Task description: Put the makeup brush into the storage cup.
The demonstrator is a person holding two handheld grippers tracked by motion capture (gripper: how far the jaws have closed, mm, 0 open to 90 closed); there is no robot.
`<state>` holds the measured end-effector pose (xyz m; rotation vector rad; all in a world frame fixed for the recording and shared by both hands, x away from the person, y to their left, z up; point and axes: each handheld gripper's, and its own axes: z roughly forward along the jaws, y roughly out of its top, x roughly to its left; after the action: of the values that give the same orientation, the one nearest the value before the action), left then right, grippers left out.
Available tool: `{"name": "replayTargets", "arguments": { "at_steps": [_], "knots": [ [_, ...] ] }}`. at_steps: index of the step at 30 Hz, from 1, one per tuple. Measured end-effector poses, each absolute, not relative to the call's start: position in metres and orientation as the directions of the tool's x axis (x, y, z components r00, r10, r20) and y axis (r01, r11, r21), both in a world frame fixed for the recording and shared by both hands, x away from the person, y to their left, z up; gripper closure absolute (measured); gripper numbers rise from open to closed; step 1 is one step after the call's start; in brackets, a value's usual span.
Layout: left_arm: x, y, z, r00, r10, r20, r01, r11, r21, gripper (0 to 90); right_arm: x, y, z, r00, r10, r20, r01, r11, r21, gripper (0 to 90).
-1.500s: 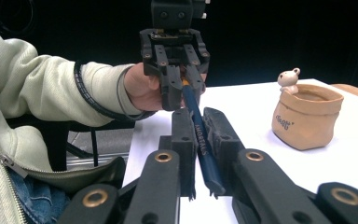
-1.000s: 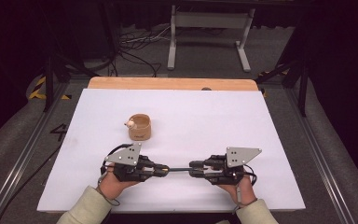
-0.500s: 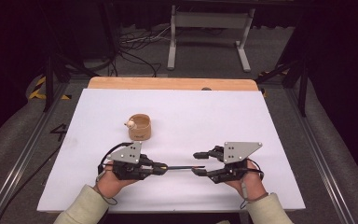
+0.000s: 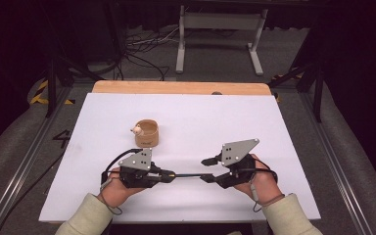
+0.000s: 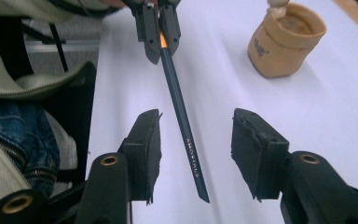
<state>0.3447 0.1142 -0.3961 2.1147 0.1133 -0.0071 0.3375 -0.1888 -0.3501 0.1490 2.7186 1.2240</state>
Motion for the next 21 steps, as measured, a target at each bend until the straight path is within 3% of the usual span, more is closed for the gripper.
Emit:
{"name": "replayTargets", "arguments": {
  "at_steps": [7,21],
  "knots": [
    [0.344,0.11,-0.396,0.996,0.08,-0.035,0.073,-0.547,0.834,83.7,0.341,-0.174,-0.347,-0.986,0.109,-0.126,0.003,0.767,0.642,55.6],
    [0.343,0.107,-0.396,0.997,0.079,-0.028,0.068,-0.568,0.82,83.7,0.347,-0.151,-0.351,-0.991,0.027,-0.128,-0.043,0.86,0.509,60.6]
  ]
}}
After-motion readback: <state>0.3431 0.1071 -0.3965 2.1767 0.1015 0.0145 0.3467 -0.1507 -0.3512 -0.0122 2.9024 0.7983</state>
